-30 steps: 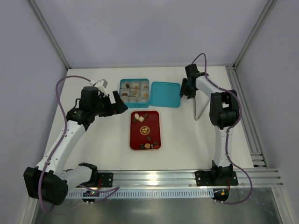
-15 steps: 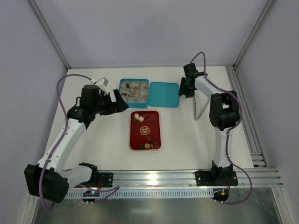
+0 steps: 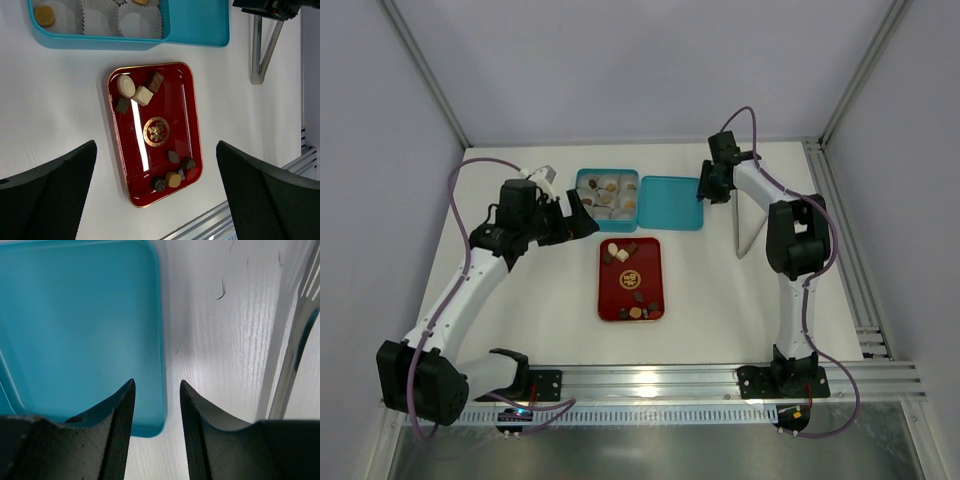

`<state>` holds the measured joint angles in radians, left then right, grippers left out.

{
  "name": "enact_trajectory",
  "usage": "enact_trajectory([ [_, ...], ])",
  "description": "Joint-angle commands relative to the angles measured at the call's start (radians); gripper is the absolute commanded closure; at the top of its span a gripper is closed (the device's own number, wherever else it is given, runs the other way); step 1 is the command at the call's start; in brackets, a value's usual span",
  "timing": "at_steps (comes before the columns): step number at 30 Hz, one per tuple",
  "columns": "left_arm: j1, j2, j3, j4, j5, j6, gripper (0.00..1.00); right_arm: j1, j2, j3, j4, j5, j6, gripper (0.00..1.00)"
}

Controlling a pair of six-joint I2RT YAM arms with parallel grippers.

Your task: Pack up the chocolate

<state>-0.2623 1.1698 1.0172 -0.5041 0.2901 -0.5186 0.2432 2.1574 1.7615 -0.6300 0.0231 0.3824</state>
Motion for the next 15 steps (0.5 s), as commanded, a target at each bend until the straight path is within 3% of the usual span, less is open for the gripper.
enact_trajectory([
  [1, -0.009, 0.019, 0.044, 0.064, 0.035, -0.018, 0.0, 0.005, 0.027, 0.033, 0.023, -0.009, -0.011, 0.57],
  [15, -0.049, 0.155, 0.107, 0.144, 0.087, -0.055, 0.0, 0.008, 0.079, 0.038, 0.03, -0.011, -0.036, 0.69],
])
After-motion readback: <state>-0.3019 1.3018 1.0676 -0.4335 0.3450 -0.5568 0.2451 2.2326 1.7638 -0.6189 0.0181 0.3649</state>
